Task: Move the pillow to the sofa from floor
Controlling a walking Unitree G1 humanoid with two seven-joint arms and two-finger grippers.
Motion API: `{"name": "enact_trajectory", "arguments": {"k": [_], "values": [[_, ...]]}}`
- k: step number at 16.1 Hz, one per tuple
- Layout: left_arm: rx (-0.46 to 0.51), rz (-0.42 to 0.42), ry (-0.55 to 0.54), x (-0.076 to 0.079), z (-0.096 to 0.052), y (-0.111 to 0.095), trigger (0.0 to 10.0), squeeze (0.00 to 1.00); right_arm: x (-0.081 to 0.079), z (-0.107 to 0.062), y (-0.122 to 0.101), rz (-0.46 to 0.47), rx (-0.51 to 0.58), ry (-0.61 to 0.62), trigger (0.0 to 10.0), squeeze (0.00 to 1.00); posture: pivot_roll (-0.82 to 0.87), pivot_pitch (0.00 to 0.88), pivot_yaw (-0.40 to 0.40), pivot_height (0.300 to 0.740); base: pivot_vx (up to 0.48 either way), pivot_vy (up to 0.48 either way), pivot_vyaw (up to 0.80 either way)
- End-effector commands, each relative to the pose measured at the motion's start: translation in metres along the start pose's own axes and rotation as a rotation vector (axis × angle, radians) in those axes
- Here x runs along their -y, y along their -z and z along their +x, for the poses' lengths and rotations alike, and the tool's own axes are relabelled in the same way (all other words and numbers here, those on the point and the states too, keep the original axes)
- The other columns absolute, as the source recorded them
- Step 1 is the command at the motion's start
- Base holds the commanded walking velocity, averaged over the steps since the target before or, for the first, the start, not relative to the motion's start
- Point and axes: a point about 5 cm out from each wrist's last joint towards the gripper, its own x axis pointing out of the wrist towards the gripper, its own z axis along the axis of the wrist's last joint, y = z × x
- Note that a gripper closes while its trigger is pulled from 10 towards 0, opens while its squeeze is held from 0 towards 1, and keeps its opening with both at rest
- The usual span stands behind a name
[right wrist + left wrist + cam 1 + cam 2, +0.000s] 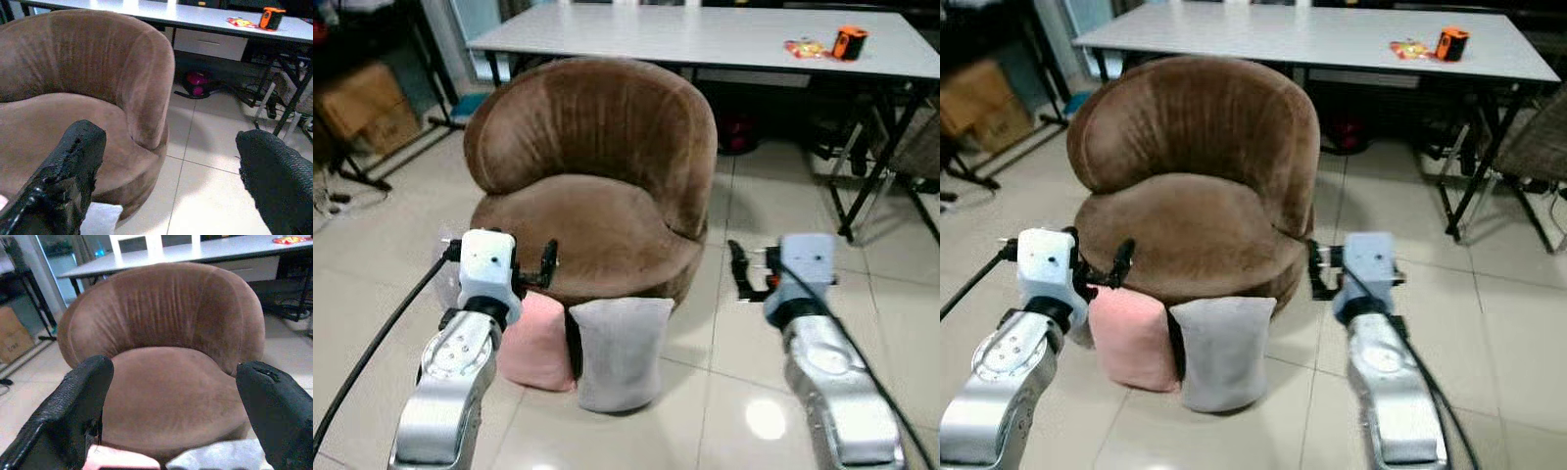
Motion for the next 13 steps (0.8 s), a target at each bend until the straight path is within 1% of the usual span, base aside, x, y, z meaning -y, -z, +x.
{"name": "enact_trajectory", "arguments": {"k": [1,3,4,6,7,9,10,13], "values": [[0.015,0.009,0.013,0.000,0.000,-0.003,10.0,0.00,0.001,0.000,-0.001,-0.009,0.004,0.020,10.0,1.00,-0.12,0.000,0.051,0.740,0.000,0.000,0.00],[0.020,0.003,0.020,0.001,-0.001,-0.003,10.0,0.00,0.015,-0.001,0.002,0.066,-0.008,0.100,10.0,1.00,-0.13,0.000,0.051,0.740,0.398,0.000,0.00],[0.022,0.001,0.022,0.000,-0.001,-0.003,10.0,0.00,0.019,-0.002,0.003,0.069,-0.012,0.125,10.0,1.00,-0.13,0.000,0.051,0.740,0.442,0.000,0.00],[0.022,-0.001,0.022,0.001,-0.001,-0.003,10.0,0.00,0.021,-0.002,0.003,0.030,-0.014,0.119,10.0,1.00,-0.13,0.000,0.050,0.740,0.448,0.000,0.00],[0.021,-0.001,0.024,0.001,-0.001,-0.002,10.0,0.00,0.020,-0.001,0.003,0.025,-0.011,0.113,10.0,1.00,-0.13,0.000,0.049,0.740,0.446,0.000,0.00],[0.021,-0.001,0.025,0.002,0.000,-0.002,10.0,0.00,0.018,0.000,0.002,0.015,-0.002,0.108,10.0,1.00,-0.13,0.000,0.046,0.740,0.446,0.000,0.80],[0.021,0.000,0.025,0.001,-0.001,-0.002,10.0,0.00,0.016,0.000,0.001,-0.018,0.004,0.104,10.0,1.00,-0.13,0.000,0.046,0.740,0.442,0.000,0.80],[0.021,0.001,0.024,0.001,-0.001,-0.002,10.0,0.00,0.017,0.000,0.000,0.035,0.018,0.116,10.0,1.00,-0.13,0.000,0.047,0.740,0.442,0.000,0.00]]}}
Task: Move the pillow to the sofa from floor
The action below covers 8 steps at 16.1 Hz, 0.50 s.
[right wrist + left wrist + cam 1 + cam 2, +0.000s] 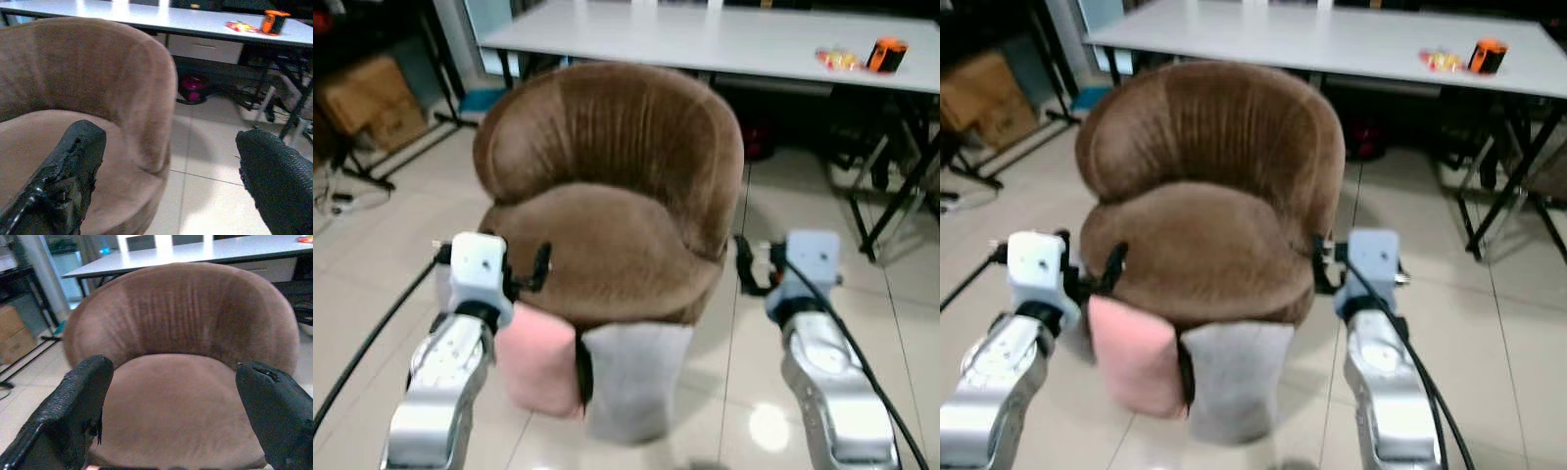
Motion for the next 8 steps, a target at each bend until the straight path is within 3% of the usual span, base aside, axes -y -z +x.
{"name": "enact_trajectory", "arguments": {"k": [1,5,8], "values": [[0.008,-0.003,0.023,0.0061,0.0011,-0.0016,10.0,0.00,0.0063,-0.0001,-0.0009,0.012,0.006,0.019,10.0,1.00,-0.13,0.000,0.047,0.740,0.442,0.000,0.00],[0.010,0.007,0.025,0.0073,0.0008,-0.0013,10.0,0.00,-0.0021,0.0002,-0.0015,0.024,0.017,-0.065,10.0,1.00,-0.12,0.000,0.042,0.740,0.415,0.000,0.00],[0.009,0.032,0.017,0.0081,0.0002,0.0007,10.0,0.00,0.0002,-0.0002,0.0038,0.024,-0.008,-0.090,10.0,1.00,-0.11,0.000,0.039,0.740,0.000,0.000,0.00]]}}
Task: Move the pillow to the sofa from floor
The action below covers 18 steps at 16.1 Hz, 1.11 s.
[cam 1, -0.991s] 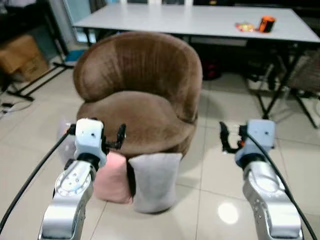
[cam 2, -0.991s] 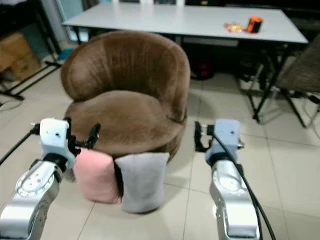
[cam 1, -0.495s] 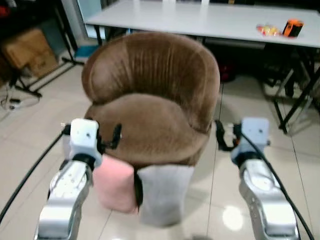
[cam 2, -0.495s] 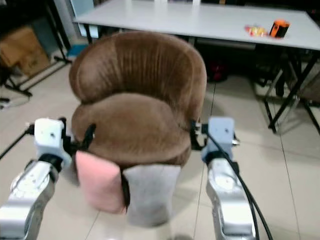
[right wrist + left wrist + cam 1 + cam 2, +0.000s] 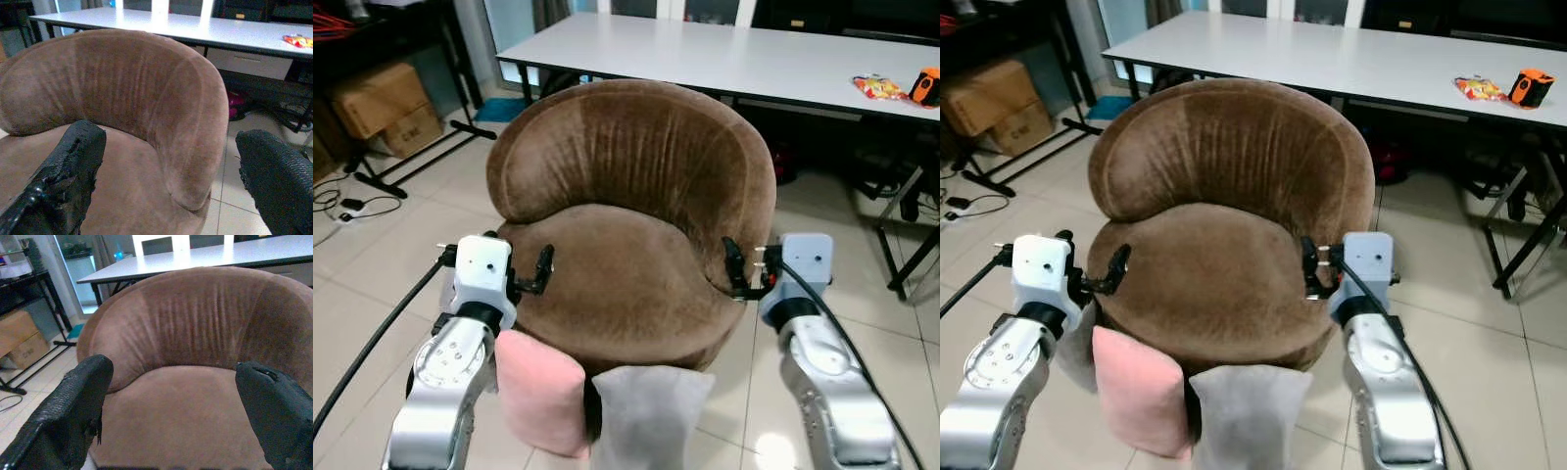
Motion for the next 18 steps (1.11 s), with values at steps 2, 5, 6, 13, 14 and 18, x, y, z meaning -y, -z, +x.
{"name": "enact_trajectory", "arguments": {"k": [2,5,6,13,14,18], "values": [[0.005,0.025,0.017,0.004,0.000,0.002,10.0,0.00,0.008,-0.001,0.005,0.012,-0.020,0.013,10.0,1.00,-0.11,0.000,0.035,0.720,0.000,0.000,0.00],[0.008,0.035,0.029,0.006,-0.001,0.006,10.0,0.00,0.013,-0.001,0.008,-0.001,-0.028,0.001,10.0,1.00,-0.11,0.000,0.027,0.695,0.000,0.000,0.00],[0.007,0.035,0.031,0.007,-0.002,0.007,10.0,0.00,0.015,-0.002,0.009,-0.005,-0.029,-0.001,10.0,1.00,-0.11,0.000,0.026,0.690,0.000,0.000,0.00],[0.012,0.062,0.056,0.020,-0.006,0.012,10.0,0.00,0.029,0.003,0.009,-0.043,-0.034,-0.010,10.0,1.00,-0.07,0.000,-0.031,0.635,0.000,0.000,0.00],[0.016,0.074,0.055,0.020,-0.007,0.012,10.0,0.00,0.029,0.004,0.011,-0.046,-0.039,-0.015,10.0,1.00,-0.05,0.000,-0.041,0.625,0.000,0.000,0.00],[0.010,0.046,0.001,0.013,-0.011,0.015,10.0,0.00,0.027,0.013,0.016,-0.050,-0.056,-0.025,10.0,1.00,0.01,0.000,-0.082,0.610,0.000,0.000,0.00]]}}
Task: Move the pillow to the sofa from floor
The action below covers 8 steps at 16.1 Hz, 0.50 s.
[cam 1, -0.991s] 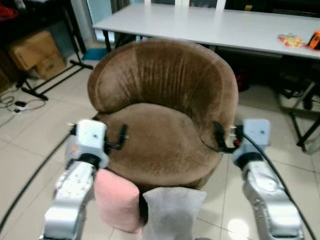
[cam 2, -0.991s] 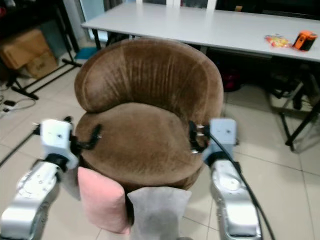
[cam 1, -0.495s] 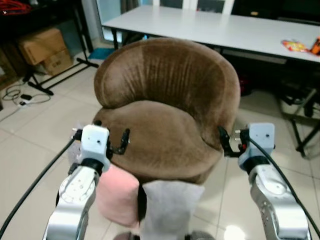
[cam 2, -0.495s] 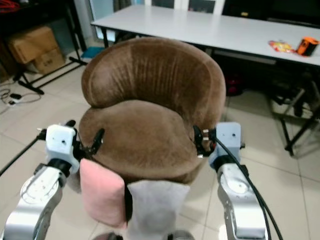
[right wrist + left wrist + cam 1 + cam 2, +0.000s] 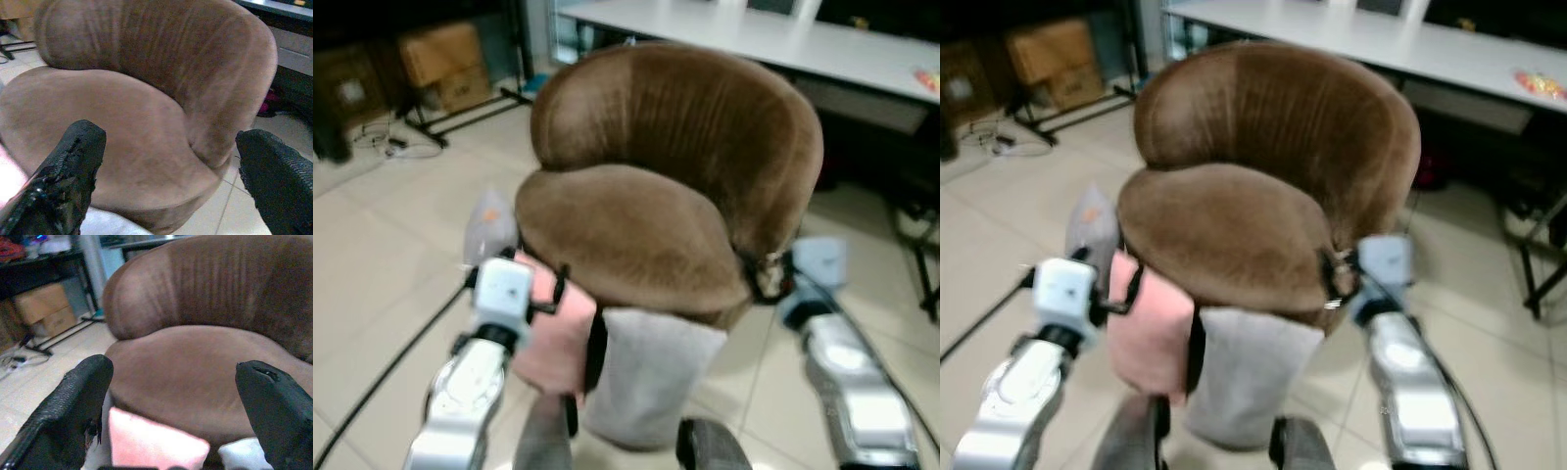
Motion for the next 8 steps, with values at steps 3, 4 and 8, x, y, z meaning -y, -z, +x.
{"name": "enact_trajectory", "arguments": {"k": [3,4,8], "values": [[0.013,0.008,-0.040,-0.0073,-0.0041,0.0018,10.0,0.00,0.0043,0.0049,-0.0081,-0.009,0.036,0.021,10.0,1.00,0.01,0.000,-0.105,0.610,0.000,0.000,0.00],[0.017,0.000,-0.043,-0.0086,-0.0038,0.0025,10.0,0.00,0.0035,0.0056,-0.0081,-0.011,0.040,0.020,10.0,1.00,-0.01,0.000,-0.102,0.610,0.000,0.000,0.00],[0.032,-0.021,-0.019,-0.0083,0.0008,-0.0002,10.0,0.00,0.0039,0.0052,-0.0075,-0.036,0.038,0.027,10.0,1.00,-0.02,0.000,-0.093,0.610,0.000,0.000,0.00]]}}
